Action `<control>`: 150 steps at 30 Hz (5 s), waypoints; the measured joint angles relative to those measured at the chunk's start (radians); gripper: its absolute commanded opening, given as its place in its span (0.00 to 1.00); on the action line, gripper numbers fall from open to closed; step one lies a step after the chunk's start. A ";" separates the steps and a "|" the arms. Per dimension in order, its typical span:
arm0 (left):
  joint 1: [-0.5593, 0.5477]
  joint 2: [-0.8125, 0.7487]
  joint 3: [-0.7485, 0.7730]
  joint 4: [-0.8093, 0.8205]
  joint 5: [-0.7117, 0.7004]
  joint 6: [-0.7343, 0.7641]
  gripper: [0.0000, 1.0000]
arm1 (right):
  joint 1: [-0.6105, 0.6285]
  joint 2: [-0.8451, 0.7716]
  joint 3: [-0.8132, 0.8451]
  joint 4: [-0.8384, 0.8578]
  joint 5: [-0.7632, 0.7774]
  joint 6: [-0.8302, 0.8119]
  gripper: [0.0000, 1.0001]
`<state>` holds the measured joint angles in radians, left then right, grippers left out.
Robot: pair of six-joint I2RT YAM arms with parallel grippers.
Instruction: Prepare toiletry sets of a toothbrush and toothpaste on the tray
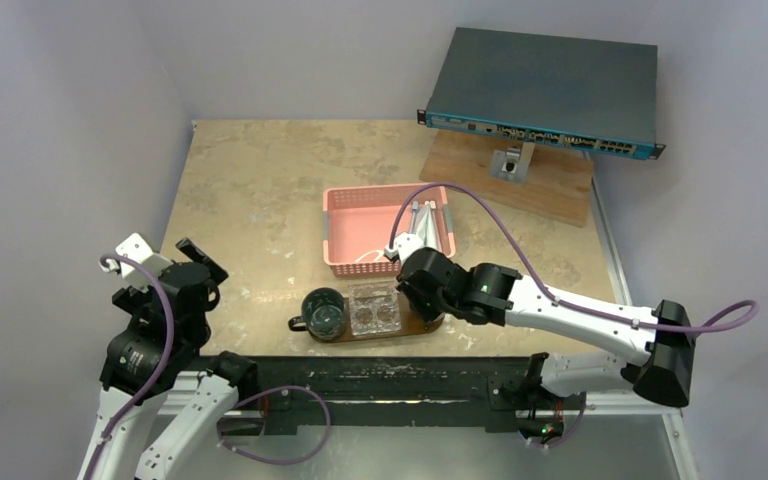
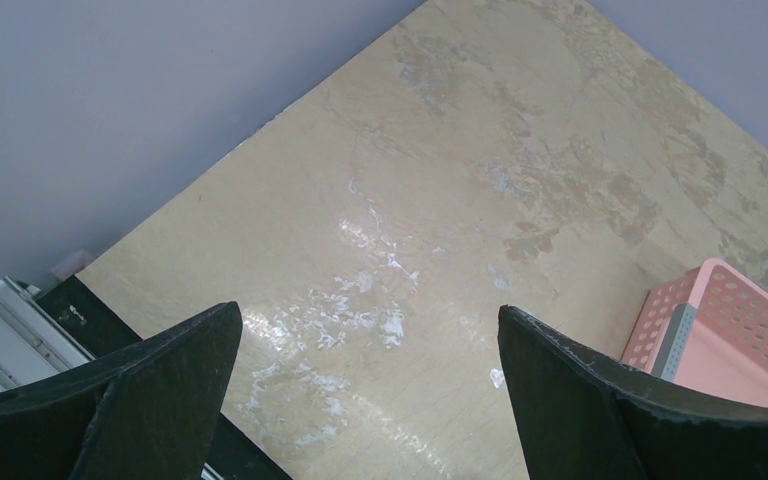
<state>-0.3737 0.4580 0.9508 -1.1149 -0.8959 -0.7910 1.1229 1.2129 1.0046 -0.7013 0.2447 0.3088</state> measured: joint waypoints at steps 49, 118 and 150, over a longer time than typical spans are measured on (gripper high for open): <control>0.000 -0.006 0.000 0.001 0.018 0.010 1.00 | 0.023 0.190 -0.030 0.089 0.121 0.275 0.06; 0.000 0.111 -0.080 0.212 0.420 0.341 0.97 | -0.423 0.636 0.473 -0.015 0.121 0.069 0.47; 0.000 0.208 -0.093 0.270 0.560 0.403 0.97 | -0.541 0.830 0.622 0.036 0.115 0.110 0.47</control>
<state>-0.3737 0.6655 0.8577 -0.8452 -0.3363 -0.3878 0.5823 2.0434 1.6268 -0.6651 0.3599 0.4191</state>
